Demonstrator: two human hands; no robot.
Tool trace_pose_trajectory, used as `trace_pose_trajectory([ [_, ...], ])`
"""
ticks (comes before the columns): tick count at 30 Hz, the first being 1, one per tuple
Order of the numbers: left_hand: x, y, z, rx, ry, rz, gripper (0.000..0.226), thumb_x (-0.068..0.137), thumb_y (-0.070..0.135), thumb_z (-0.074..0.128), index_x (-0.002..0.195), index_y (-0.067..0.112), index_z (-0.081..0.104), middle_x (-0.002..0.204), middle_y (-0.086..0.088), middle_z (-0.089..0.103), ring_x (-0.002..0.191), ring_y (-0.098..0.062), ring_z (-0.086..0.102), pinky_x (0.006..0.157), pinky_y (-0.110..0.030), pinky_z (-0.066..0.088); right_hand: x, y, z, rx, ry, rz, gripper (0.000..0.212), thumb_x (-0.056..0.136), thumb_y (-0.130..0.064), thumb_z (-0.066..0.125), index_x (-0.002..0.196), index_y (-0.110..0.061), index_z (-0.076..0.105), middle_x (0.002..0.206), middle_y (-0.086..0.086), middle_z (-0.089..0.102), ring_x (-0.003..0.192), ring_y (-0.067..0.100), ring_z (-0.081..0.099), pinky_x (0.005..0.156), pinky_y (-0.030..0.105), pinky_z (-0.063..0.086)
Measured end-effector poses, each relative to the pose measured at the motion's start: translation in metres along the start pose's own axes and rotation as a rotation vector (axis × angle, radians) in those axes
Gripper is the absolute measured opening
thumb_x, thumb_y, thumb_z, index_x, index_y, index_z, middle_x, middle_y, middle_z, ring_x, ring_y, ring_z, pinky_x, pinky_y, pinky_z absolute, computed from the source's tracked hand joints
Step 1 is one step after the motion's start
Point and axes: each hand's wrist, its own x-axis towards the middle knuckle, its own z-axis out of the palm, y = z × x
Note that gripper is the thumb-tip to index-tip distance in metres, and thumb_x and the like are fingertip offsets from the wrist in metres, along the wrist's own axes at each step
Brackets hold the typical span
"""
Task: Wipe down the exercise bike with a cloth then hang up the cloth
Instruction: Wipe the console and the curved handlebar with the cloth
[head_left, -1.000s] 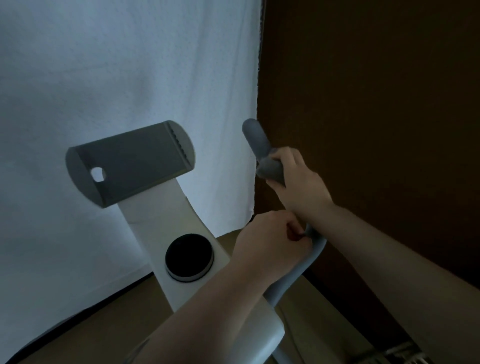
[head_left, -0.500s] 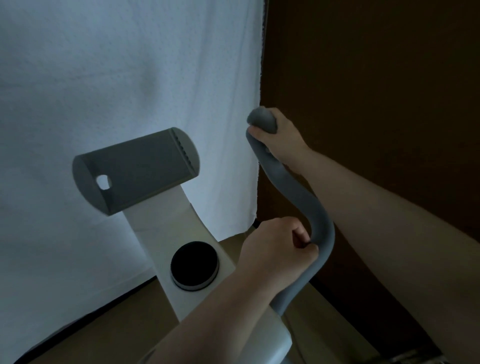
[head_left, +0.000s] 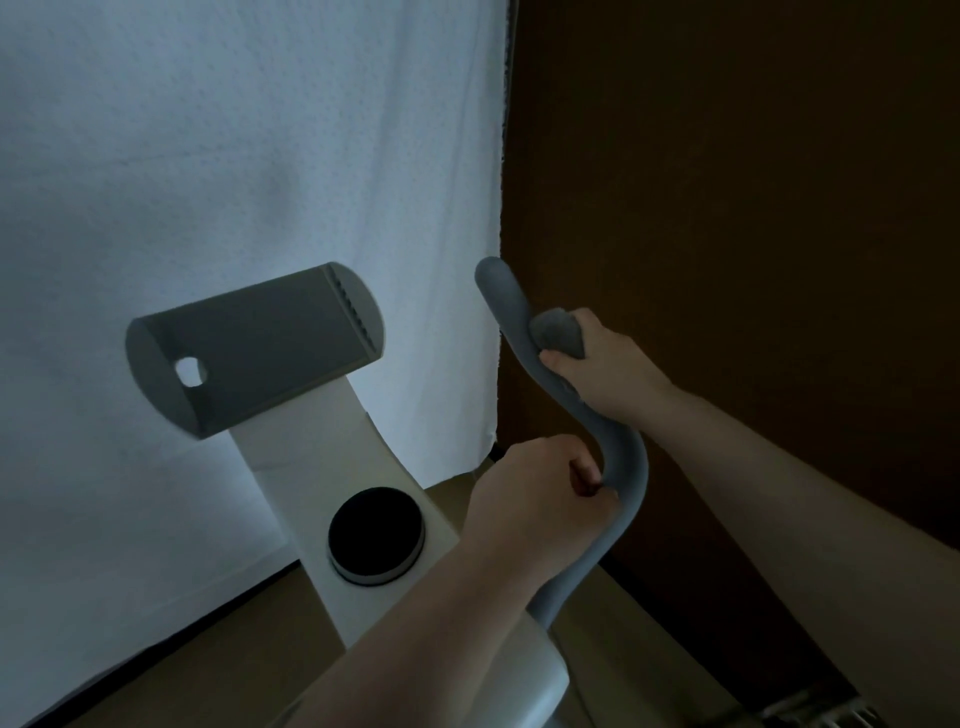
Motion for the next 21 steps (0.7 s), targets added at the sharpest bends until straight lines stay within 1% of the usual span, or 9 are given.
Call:
trace_pose_trajectory([
  [3,0.0,0.0,0.0,-0.007,-0.002,-0.001,0.008,0.085,0.039,0.06,0.087,0.031,0.061,0.076,0.013,0.064,0.071,0.0,0.059,0.068,-0.019,0.051,0.007,-0.018,-0.007,-0.031,0.035,-0.015,0.049,0.094,-0.044,0.054,0.135,-0.021,0.04,0.118,0.003,0.057,0.102,0.021,0.057,0.082,0.035,0.048],
  [5,0.0,0.0,0.0,-0.015,-0.008,0.006,0.008,0.086,0.039,0.06,0.086,0.031,0.06,0.077,0.013,0.064,0.072,0.0,0.059,0.071,-0.021,0.053,0.02,-0.038,-0.008,0.053,0.106,-0.143,0.051,0.093,-0.037,0.058,0.137,-0.021,0.04,0.127,0.004,0.054,0.113,0.021,0.054,0.096,0.037,0.047],
  [7,-0.001,0.0,-0.002,-0.035,-0.021,0.008,0.008,0.086,0.039,0.06,0.087,0.032,0.06,0.078,0.014,0.063,0.073,0.0,0.059,0.071,-0.021,0.053,0.035,-0.06,-0.003,0.003,0.197,-0.327,0.049,0.091,-0.028,0.063,0.136,-0.02,0.044,0.132,0.006,0.051,0.117,0.021,0.051,0.102,0.035,0.044],
  [9,-0.003,0.0,-0.003,-0.057,-0.035,0.002,0.008,0.086,0.039,0.061,0.089,0.033,0.06,0.079,0.015,0.063,0.074,0.001,0.059,0.069,-0.019,0.051,0.047,-0.072,0.006,-0.167,0.228,-0.486,0.049,0.088,-0.022,0.066,0.134,-0.02,0.048,0.134,0.005,0.05,0.121,0.022,0.049,0.108,0.037,0.038],
  [11,-0.004,-0.001,-0.005,-0.076,-0.044,0.002,0.008,0.086,0.04,0.062,0.09,0.033,0.061,0.081,0.016,0.063,0.075,0.0,0.06,0.07,-0.02,0.052,0.058,-0.071,0.02,-0.458,0.227,-0.625,0.047,0.086,-0.021,0.068,0.13,-0.02,0.053,0.131,0.005,0.052,0.124,0.022,0.046,0.117,0.039,0.024],
  [13,-0.005,-0.002,-0.006,-0.092,-0.053,0.0,0.01,0.086,0.04,0.063,0.092,0.032,0.061,0.083,0.016,0.063,0.077,0.0,0.06,0.072,-0.022,0.053,0.063,-0.063,0.029,-0.653,0.255,-0.692,0.043,0.085,-0.017,0.069,0.126,-0.018,0.056,0.13,0.006,0.052,0.129,0.023,0.042,0.118,0.037,0.011],
  [15,-0.007,-0.003,-0.007,-0.096,-0.059,-0.003,0.01,0.086,0.04,0.063,0.092,0.032,0.061,0.085,0.015,0.064,0.078,-0.001,0.06,0.073,-0.023,0.053,0.059,-0.054,0.031,-0.739,0.257,-0.742,0.042,0.084,-0.014,0.069,0.125,-0.015,0.057,0.134,0.008,0.052,0.137,0.024,0.035,0.118,0.036,0.005],
  [18,-0.009,-0.004,-0.007,-0.077,-0.049,0.001,0.008,0.086,0.04,0.063,0.09,0.033,0.061,0.083,0.015,0.065,0.078,0.0,0.06,0.076,-0.025,0.054,0.045,-0.036,0.027,-0.821,0.202,-0.826,0.041,0.084,-0.014,0.07,0.123,-0.016,0.06,0.134,0.005,0.054,0.144,0.024,0.026,0.117,0.037,0.002],
  [21,-0.008,-0.004,-0.005,-0.074,-0.044,-0.004,0.008,0.085,0.04,0.063,0.09,0.033,0.06,0.083,0.014,0.065,0.078,0.0,0.061,0.077,-0.027,0.055,0.029,-0.017,0.021,-0.783,0.111,-0.846,0.041,0.083,-0.015,0.072,0.122,-0.018,0.06,0.132,0.001,0.056,0.144,0.021,0.024,0.118,0.036,0.002],
])
